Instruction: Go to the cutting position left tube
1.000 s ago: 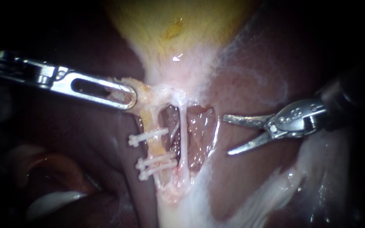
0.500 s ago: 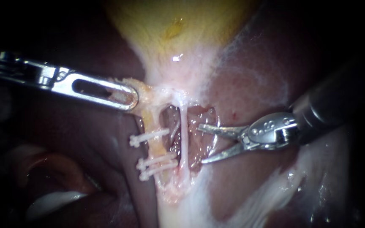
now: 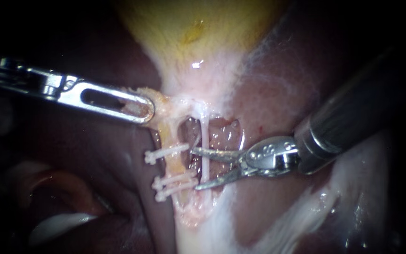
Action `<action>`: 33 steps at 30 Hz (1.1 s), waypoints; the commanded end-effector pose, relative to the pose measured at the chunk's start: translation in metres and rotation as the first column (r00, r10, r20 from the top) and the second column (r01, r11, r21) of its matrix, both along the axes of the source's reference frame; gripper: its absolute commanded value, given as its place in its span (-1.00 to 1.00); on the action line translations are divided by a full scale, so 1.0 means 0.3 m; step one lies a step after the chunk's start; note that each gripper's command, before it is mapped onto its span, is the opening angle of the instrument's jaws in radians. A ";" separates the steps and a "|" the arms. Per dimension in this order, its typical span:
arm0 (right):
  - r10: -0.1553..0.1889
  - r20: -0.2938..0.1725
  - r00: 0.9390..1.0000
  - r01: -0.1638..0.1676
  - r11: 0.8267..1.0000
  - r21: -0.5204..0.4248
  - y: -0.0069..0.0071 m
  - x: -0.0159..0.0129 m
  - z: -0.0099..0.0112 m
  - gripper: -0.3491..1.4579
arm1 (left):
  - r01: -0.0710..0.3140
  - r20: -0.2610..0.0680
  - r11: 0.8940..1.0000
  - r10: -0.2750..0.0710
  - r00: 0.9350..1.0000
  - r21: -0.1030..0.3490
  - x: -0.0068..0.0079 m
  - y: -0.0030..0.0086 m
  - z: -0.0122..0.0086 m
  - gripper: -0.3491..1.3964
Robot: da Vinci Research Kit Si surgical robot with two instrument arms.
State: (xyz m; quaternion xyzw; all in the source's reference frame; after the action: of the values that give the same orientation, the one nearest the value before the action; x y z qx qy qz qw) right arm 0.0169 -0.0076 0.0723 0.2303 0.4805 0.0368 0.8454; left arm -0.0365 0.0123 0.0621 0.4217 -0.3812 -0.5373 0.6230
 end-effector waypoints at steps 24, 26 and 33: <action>-0.012 -0.006 1.000 0.012 0.997 0.073 -0.0018 0.0111 0.0039 0.95 | 0.001 -0.001 1.000 -0.001 1.000 0.000 -0.0004 0.0001 -0.0002 -1.00; -0.015 -0.007 1.000 0.015 0.997 0.074 -0.0020 0.0112 0.0042 0.95 | 0.001 -0.001 1.000 -0.001 1.000 0.000 -0.0005 0.0000 -0.0002 -1.00; -0.012 -0.014 1.000 0.013 0.996 0.089 -0.0013 0.0137 0.0050 0.95 | 0.001 -0.001 1.000 -0.001 1.000 0.000 -0.0007 -0.0001 -0.0005 -1.00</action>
State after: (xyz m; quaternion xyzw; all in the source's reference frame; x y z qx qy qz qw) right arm 0.0211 -0.0079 0.0738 0.2727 0.4828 0.0525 0.8305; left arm -0.0367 0.0123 0.0620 0.4212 -0.3811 -0.5379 0.6229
